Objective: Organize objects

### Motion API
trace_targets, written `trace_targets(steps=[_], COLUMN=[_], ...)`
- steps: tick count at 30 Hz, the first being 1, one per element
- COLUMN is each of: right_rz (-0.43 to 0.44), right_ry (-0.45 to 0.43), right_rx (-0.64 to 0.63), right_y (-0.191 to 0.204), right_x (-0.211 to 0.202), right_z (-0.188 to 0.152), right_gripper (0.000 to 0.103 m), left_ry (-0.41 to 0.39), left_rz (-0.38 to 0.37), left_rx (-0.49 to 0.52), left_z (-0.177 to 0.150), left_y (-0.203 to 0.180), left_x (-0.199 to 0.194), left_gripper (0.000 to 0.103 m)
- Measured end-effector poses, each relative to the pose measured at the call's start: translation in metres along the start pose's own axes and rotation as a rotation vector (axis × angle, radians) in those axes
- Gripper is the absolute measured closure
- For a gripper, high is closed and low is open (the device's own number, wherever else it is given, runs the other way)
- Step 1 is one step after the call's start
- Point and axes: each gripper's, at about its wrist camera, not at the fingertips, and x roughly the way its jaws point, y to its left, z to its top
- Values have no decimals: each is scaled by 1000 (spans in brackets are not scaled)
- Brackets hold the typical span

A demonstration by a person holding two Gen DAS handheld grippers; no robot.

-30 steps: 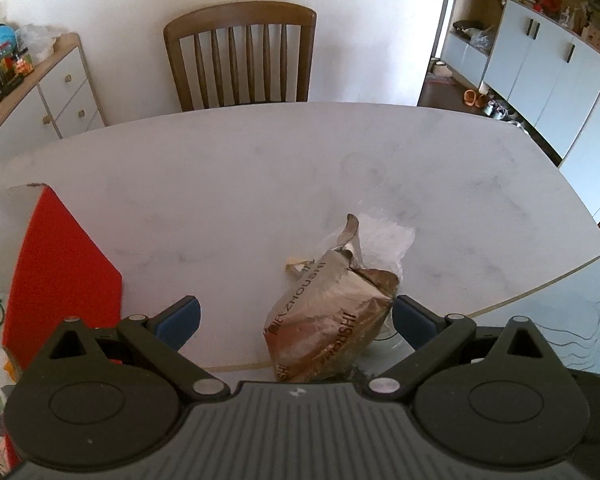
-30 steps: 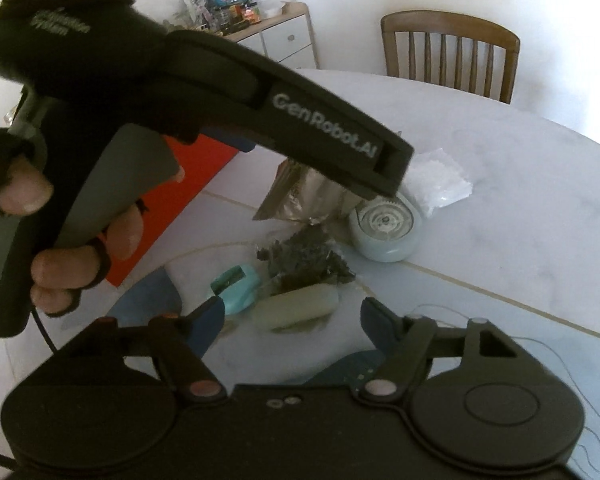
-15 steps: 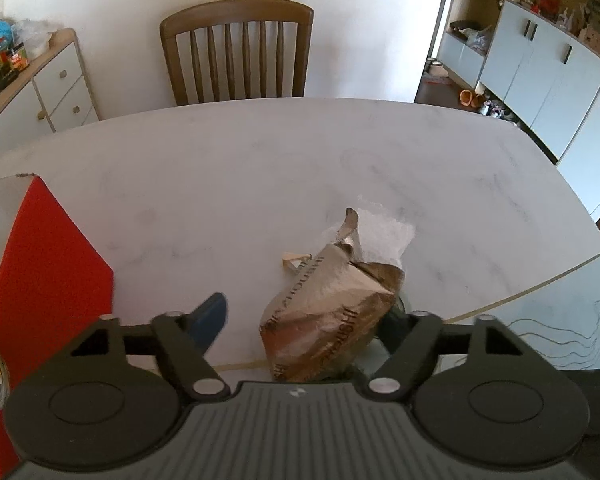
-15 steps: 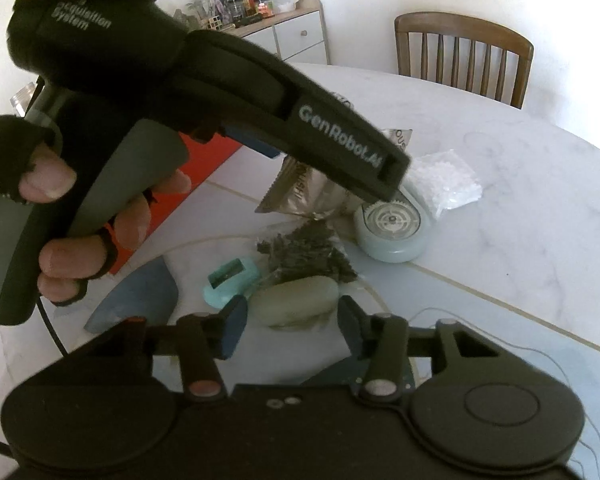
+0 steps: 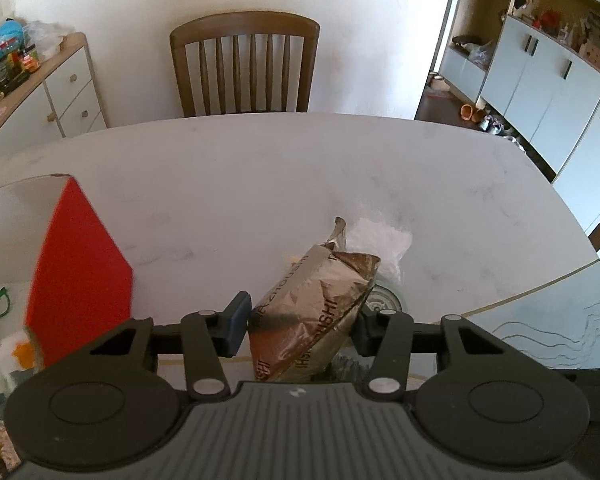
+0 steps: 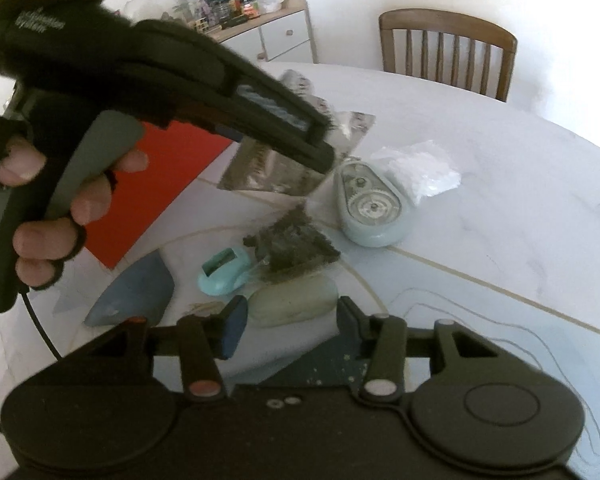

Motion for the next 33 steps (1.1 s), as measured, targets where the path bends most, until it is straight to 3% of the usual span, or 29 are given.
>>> trace_targets(steps=[7,18,33], right_rz=[-17,-39,-38], right_ry=[-29,-87,-140], right_rx=[30,57,40], right_y=[1,24,83], right_x=[-24,-66,-98], right_z=[3,10,43], right_gripper=[55,55,55], left_ry=[-11,-36,-65], left_rz=[-44,-53,-34], left_rx=[-32,-32,-78], left_z=[1,-6,-25], left_y=[11,27,90], left_x=[-26,-72,-138], left_gripper=[53,53,53])
